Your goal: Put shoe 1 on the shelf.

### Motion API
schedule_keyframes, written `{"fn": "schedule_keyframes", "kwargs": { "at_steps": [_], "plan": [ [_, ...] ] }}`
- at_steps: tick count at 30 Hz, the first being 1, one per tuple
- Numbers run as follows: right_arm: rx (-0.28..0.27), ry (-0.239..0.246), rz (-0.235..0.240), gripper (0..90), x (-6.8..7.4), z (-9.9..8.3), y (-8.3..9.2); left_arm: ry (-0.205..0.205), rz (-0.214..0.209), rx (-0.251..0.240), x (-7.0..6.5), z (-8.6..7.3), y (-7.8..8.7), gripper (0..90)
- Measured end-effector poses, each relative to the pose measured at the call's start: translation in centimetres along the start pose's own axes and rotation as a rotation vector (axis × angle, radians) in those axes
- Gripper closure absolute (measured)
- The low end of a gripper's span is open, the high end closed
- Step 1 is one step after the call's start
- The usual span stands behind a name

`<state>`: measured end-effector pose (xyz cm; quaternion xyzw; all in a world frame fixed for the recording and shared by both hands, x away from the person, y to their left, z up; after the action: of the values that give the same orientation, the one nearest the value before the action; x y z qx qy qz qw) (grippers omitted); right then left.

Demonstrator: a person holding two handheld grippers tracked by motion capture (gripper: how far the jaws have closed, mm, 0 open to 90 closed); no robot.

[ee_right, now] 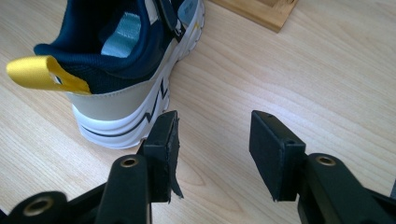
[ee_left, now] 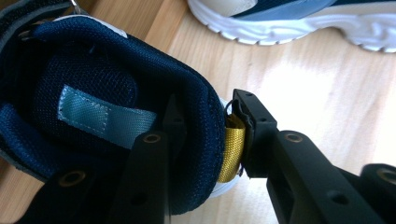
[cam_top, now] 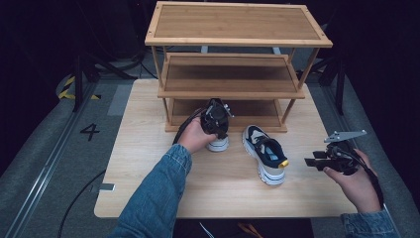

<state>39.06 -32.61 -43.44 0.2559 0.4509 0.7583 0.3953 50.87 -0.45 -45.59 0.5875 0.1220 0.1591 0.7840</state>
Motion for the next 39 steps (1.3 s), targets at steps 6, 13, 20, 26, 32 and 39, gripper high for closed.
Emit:
{"fn": "schedule_keyframes", "kwargs": {
  "at_steps": [6,13,20,26,32,39],
  "plan": [
    [-0.010,0.009,-0.004,53.7,0.0,0.2,0.2,0.022,0.071,-0.023,0.2,0.2,0.3,62.4],
    [-0.029,0.017,-0.003,53.7,0.0,0.7,0.4,0.044,0.122,-0.153,-0.7,0.2,2.5,52.4],
    [-0.034,0.034,0.001,53.7,0.2,1.5,0.3,0.075,0.158,-0.272,-2.5,-0.9,5.7,52.5],
    [-0.037,0.044,0.006,54.6,0.4,1.9,0.2,0.247,0.131,-0.317,-4.7,-4.0,6.1,61.8],
    [-0.041,0.042,0.005,55.4,0.4,2.0,0.2,0.352,0.152,-0.309,-5.3,-5.1,4.4,70.4],
    [-0.042,0.044,0.001,55.7,0.4,1.9,0.2,0.394,0.156,-0.274,-5.1,-4.6,1.8,77.8]
  ]
}}
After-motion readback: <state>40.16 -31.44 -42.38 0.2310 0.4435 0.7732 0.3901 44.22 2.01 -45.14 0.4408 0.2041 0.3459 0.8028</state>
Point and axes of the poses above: each handheld gripper's, and its own axes: y roughly backward along the jaws, z roughly out of its top, x roughly to its left, the point moved 7 cm from there along -y, roughly forward along the jaws, and after that the axes turned 9 degrees about x, right-handed, at the moved point
